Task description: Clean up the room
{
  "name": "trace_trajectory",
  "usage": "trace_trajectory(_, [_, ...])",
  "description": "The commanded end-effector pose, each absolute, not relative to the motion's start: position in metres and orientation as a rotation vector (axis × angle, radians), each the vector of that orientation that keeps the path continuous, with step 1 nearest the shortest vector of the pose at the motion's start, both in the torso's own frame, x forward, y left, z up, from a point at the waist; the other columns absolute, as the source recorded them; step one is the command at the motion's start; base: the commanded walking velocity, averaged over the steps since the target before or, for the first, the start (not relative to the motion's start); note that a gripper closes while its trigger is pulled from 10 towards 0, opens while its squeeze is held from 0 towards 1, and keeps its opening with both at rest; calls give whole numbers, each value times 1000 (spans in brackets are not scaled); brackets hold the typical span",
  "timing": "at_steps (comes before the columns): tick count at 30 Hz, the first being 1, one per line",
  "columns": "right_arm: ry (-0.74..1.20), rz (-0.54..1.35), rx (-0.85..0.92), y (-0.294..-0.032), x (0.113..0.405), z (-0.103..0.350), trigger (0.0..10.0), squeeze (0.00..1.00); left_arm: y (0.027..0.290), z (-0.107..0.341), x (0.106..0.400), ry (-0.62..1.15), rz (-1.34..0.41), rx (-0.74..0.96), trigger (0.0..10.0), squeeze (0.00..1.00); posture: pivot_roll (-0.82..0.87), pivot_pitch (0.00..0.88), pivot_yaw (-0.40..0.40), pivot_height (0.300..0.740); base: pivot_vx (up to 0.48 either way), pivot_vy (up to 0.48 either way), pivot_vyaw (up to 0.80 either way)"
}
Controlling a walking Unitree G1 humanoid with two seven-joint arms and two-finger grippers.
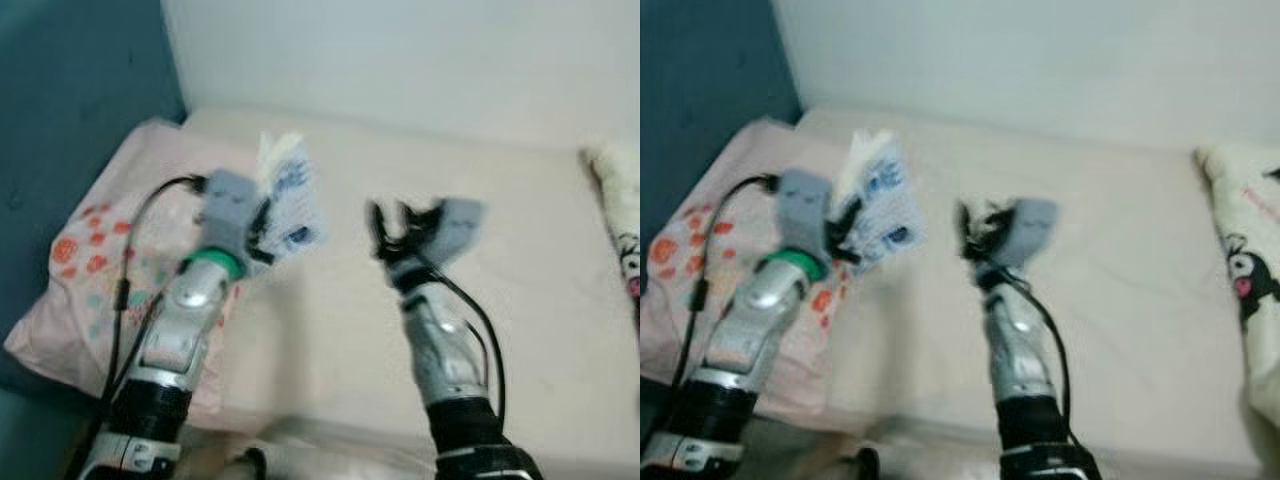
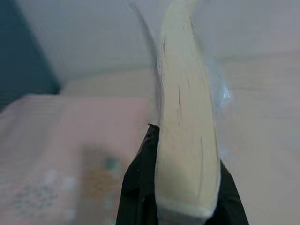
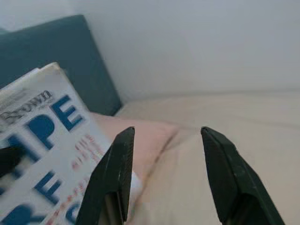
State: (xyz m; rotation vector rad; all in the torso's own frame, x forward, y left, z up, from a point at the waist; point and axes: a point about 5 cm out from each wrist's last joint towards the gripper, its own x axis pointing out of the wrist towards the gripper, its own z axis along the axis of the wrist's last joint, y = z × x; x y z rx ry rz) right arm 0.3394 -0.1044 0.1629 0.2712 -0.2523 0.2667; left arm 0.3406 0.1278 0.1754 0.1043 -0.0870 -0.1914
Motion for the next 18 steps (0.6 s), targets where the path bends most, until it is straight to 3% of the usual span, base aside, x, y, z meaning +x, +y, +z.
trace_trajectory(1, [-206, 191, 266, -126, 336, 146, 10000, 0, 109, 179, 338, -113, -259, 90, 10000, 0, 41, 55, 37, 740, 0, 0, 0])
trace_trajectory(18, [-208, 201, 270, -123, 336, 147, 10000, 0, 108, 178, 338, -114, -274, 93, 10000, 0, 43, 50, 38, 740, 0, 0, 0])
